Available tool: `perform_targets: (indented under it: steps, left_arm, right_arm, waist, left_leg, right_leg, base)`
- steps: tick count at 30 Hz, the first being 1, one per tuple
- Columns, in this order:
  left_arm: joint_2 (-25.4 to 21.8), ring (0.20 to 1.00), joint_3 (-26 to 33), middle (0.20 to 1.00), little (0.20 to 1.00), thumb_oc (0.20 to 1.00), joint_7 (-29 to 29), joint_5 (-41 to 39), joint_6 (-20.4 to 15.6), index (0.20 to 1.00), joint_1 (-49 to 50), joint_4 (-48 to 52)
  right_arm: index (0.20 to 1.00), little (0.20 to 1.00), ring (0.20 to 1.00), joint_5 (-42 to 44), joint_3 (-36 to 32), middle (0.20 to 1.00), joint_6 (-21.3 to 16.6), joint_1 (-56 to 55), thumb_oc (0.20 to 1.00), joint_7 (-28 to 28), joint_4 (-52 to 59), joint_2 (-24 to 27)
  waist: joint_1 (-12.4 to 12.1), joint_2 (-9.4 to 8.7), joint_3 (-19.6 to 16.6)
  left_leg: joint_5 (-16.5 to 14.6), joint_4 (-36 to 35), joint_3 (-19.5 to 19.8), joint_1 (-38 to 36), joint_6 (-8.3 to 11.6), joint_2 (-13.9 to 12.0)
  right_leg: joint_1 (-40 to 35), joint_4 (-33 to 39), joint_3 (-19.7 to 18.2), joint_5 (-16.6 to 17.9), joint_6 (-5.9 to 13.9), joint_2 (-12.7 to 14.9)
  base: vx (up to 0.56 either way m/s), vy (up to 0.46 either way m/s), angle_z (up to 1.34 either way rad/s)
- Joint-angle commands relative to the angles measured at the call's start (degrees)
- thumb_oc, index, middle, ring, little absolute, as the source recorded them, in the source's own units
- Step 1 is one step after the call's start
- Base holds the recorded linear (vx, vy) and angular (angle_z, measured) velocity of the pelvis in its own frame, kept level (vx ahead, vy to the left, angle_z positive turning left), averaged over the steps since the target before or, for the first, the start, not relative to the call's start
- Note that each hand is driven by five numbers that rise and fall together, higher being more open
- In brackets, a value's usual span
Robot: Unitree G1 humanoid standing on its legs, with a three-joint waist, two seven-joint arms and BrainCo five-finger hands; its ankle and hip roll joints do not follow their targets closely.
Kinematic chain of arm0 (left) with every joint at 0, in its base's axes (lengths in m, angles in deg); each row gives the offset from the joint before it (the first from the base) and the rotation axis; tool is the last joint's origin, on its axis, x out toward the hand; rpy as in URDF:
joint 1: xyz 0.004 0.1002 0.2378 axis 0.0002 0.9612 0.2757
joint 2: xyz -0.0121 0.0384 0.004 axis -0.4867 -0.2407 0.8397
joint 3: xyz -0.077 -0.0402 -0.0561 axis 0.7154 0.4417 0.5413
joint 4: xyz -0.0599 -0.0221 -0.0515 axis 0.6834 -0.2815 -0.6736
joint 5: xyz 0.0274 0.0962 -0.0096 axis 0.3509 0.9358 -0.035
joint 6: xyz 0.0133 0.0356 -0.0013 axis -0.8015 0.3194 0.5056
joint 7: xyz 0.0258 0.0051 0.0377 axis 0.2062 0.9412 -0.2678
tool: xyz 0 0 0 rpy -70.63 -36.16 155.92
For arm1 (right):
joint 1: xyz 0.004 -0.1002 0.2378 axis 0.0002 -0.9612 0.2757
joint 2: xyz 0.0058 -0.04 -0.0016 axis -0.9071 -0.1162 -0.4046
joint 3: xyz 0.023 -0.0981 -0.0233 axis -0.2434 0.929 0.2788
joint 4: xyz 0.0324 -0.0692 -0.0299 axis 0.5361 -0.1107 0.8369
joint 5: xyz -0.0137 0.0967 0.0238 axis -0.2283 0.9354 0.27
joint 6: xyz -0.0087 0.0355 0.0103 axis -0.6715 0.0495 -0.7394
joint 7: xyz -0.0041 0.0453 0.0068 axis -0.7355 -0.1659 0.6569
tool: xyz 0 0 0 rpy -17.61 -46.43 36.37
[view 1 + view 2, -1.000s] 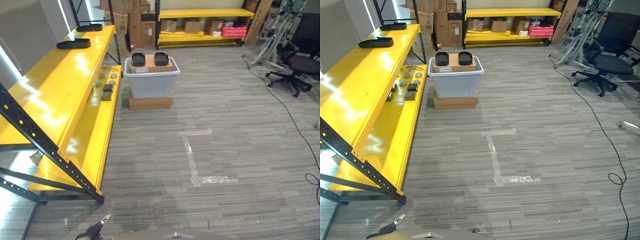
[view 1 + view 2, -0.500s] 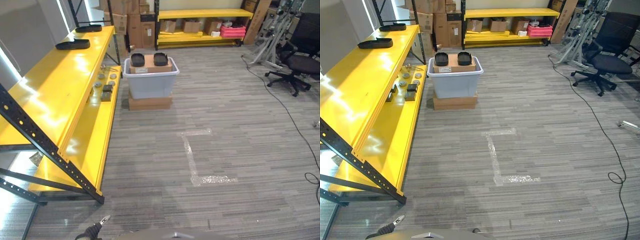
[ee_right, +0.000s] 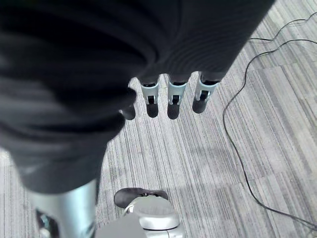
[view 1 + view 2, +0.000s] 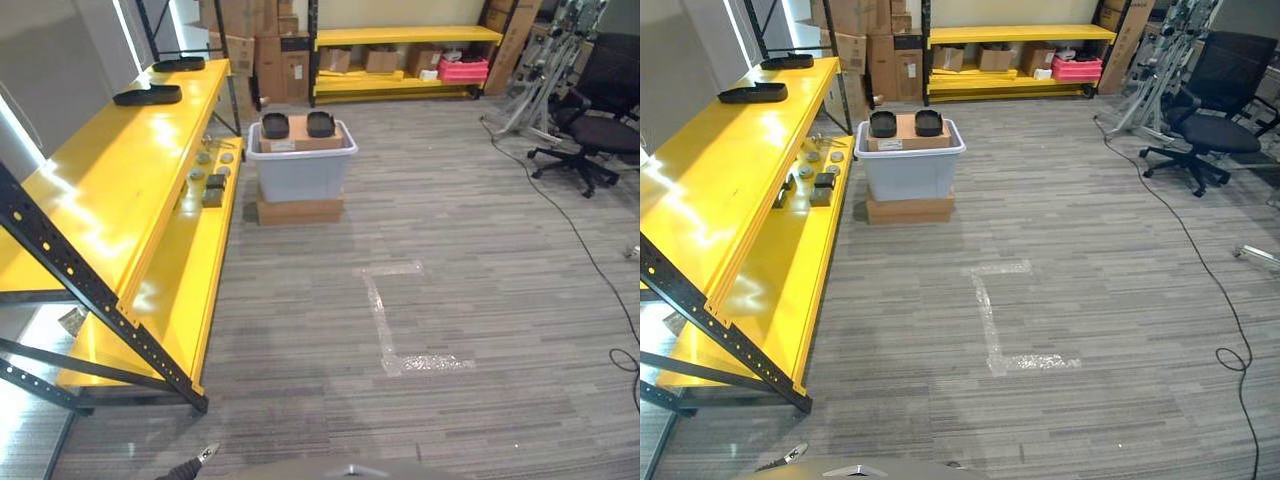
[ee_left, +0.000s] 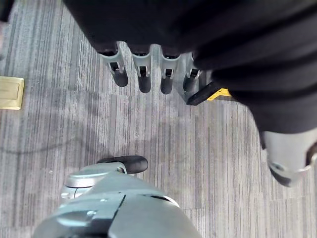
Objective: Move parts from the plastic box to the shelf.
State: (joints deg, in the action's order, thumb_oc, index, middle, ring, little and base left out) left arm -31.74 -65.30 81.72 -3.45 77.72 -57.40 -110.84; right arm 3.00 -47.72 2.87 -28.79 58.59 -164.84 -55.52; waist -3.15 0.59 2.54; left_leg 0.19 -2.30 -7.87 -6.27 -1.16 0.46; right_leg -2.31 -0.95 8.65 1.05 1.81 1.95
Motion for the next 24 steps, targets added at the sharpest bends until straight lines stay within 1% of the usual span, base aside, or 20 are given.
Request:
perform_targets:
  steps: [1,4,8,9,10,11,13,15,17,18,19,20,21,22,23,24]
  left_arm:
    - [-0.1,1.0,1.1,1.0,1.0,1.0,-1.5,0.4,-0.9,1.0,-3.1,-2.7]
    - [0.2,1.0,1.6,1.0,1.0,1.0,-1.7,-0.8,-2.3,1.0,-3.0,-2.6]
    - [0.4,1.0,2.4,1.0,1.0,1.0,-0.6,-4.0,-3.8,1.0,-2.6,-1.8]
    - [0.5,1.0,2.5,1.0,1.0,1.0,-0.7,-3.7,-4.4,1.0,-2.5,-1.6]
    - [0.6,1.0,2.6,1.0,1.0,1.0,-0.8,-3.9,-5.3,1.0,-2.5,-1.5]
    - [0.7,1.0,2.6,1.0,1.0,1.0,-0.9,-4.3,-5.5,1.0,-2.5,-1.5]
    - [0.6,1.0,3.0,1.0,1.0,1.0,-0.6,-4.8,-6.2,1.0,-2.4,-1.3]
    - [0.3,1.0,3.0,1.0,1.0,1.0,-0.3,-5.0,-6.4,1.0,-2.5,-1.0]
    - [0.0,1.0,2.8,1.0,1.0,1.0,0.1,-6.3,-6.9,1.0,-3.1,-0.4]
    - [-0.2,1.0,2.6,1.0,1.0,1.0,0.3,-6.8,-7.0,1.0,-3.5,-0.1]
    - [-0.5,1.0,2.1,1.0,1.0,1.0,0.1,-7.7,-7.0,1.0,-4.0,0.4]
    - [-0.6,1.0,1.9,1.0,1.0,1.0,0.6,-8.0,-7.1,1.0,-4.3,0.6]
    - [-0.6,1.0,1.8,1.0,1.0,1.0,1.1,-8.3,-7.3,1.0,-4.3,0.7]
    - [-0.7,1.0,1.6,1.0,1.0,1.0,1.7,-8.5,-7.5,1.0,-4.4,0.9]
    - [-0.8,1.0,1.5,1.0,1.0,1.0,1.8,-8.2,-7.1,1.0,-4.6,1.2]
    - [-0.6,1.0,1.4,1.0,1.0,1.0,1.3,-9.1,-7.0,1.0,-4.6,1.2]
  right_arm:
    - [1.0,1.0,1.0,2.0,1.9,1.0,-0.4,2.6,1.0,-0.8,-4.5,0.1]
    - [1.0,1.0,1.0,4.3,1.2,1.0,-1.2,3.1,1.0,-1.6,-3.9,0.3]
    - [1.0,1.0,1.0,7.2,0.1,1.0,-2.0,3.1,1.0,-2.2,-3.2,0.4]
    - [1.0,1.0,1.0,8.3,-0.3,1.0,-2.6,3.1,1.0,-2.3,-3.2,0.4]
    - [1.0,1.0,1.0,11.3,-0.9,1.0,-4.0,3.2,1.0,-2.7,-3.1,0.2]
    - [1.0,1.0,1.0,12.4,-1.3,1.0,-4.7,3.3,1.0,-3.0,-3.0,0.2]
    - [1.0,1.0,1.0,14.2,-2.9,1.0,-6.7,3.5,1.0,-3.1,-2.2,0.2]
    - [1.0,1.0,1.0,14.8,-3.5,1.0,-7.5,3.7,1.0,-3.4,-1.4,0.1]
    - [1.0,1.0,1.0,15.7,-3.8,1.0,-8.2,4.1,1.0,-4.1,-0.4,0.3]
    - [1.0,1.0,1.0,16.0,-3.8,1.0,-8.4,4.5,1.0,-4.0,0.0,0.4]
    - [1.0,1.0,1.0,16.9,-3.8,1.0,-9.1,4.7,1.0,-3.8,0.5,0.5]
    - [1.0,1.0,1.0,17.5,-4.1,1.0,-9.9,4.6,1.0,-3.6,0.7,0.5]
    - [1.0,1.0,1.0,17.8,-4.3,1.0,-10.2,4.7,1.0,-3.2,0.9,0.6]
    - [1.0,1.0,1.0,18.1,-4.5,1.0,-10.6,4.7,1.0,-2.6,1.2,0.7]
    - [1.0,1.0,1.0,18.2,-4.6,1.0,-11.1,4.7,1.0,-1.9,1.3,0.8]
    - [1.0,1.0,1.0,17.9,-4.9,1.0,-11.9,4.7,1.0,-0.9,1.6,0.7]
  waist:
    - [-0.4,-1.73,1.2]
    - [-0.6,-1.71,1.2]
    - [-0.9,-1.7,1.7]
    - [-1.0,-1.68,1.9]
    - [-1.0,-1.6,2.2]
    - [-1.0,-1.55,2.4]
    - [-0.9,-1.22,3.0]
    - [-0.6,-0.94,3.5]
    - [-0.1,-0.52,4.7]
    - [0.0,-0.35,5.4]
    - [0.3,0.0,6.7]
    - [0.4,0.38,7.6]
    - [0.5,0.71,8.1]
    - [0.6,0.87,8.6]
    - [0.6,0.74,9.0]
    - [0.7,-0.2,9.4]
  left_leg:
    - [-0.8,-0.9,-0.3,0.3,1.59,0.4]
    - [-1.1,-0.2,0.5,0.5,1.51,0.7]
    - [-1.7,1.2,1.1,1.0,0.96,1.3]
    - [-1.9,1.6,1.1,1.0,0.75,1.4]
    - [-2.1,2.1,1.3,1.2,0.48,1.7]
    - [-2.3,2.5,1.4,1.4,0.25,1.8]
    - [-2.9,3.4,1.6,1.8,-0.56,2.3]
    - [-3.3,4.3,1.8,2.2,-1.44,2.7]
    - [-4.0,5.9,1.9,3.1,-2.97,3.4]
    - [-4.3,6.6,2.0,3.5,-3.66,3.8]
    - [-4.9,8.0,2.1,4.3,-4.85,4.3]
    - [-5.4,9.1,2.2,4.7,-5.5,4.5]
    - [-5.6,9.5,2.3,4.8,-5.8,4.4]
    - [-6.0,10.1,2.1,4.8,-6.1,4.6]
    - [-6.6,10.7,2.1,4.8,-6.2,5.1]
    - [-7.7,11.5,2.2,4.7,-5.99,6.0]
  right_leg:
    - [-3.0,5.3,1.0,3.7,6.07,3.8]
    - [-2.9,5.2,0.5,3.7,6.04,3.8]
    - [-2.7,4.3,0.0,3.5,6.03,4.3]
    - [-2.6,3.9,-0.1,3.5,6.05,4.5]
    - [-2.4,3.1,-0.3,3.3,6.1,4.8]
    - [-2.2,2.5,-0.5,3.0,6.15,5.0]
    - [-1.1,-0.5,-1.1,2.1,6.26,5.4]
    - [0.0,-3.7,-1.7,1.0,6.22,5.7]
    - [3.0,-10.5,-1.9,0.9,6.28,6.1]
    - [5.0,-14.2,-1.9,1.4,6.55,6.5]
    - [9.5,-21.5,-2.2,3.3,7.34,7.2]
    - [12.4,-26.7,-2.3,4.9,7.42,7.6]
    - [14.1,-29.5,-2.3,5.7,7.34,7.5]
    - [16.0,-31.7,-2.3,6.7,7.36,7.7]
    - [17.3,-31.5,-1.9,8.0,7.65,8.0]
    - [17.8,-27.2,-1.3,10.0,8.54,8.7]
  base:
    - [0.03,0.015,0.0]
    - [0.04,0.036,-0.01]
    - [0.06,0.069,-0.05]
    - [0.07,0.093,-0.09]
    - [0.06,0.1,-0.13]
    - [0.06,0.124,-0.14]
    - [0.06,0.132,-0.1]
    - [0.06,0.14,-0.06]
    - [0.02,0.154,-0.04]
    - [-0.03,0.164,-0.14]
    - [-0.02,0.181,-0.23]
    - [0.0,0.169,-0.33]
    - [0.04,0.127,-0.3]
    - [0.09,0.069,-0.28]
    - [0.19,-0.019,-0.11]
    - [0.25,-0.103,-0.03]
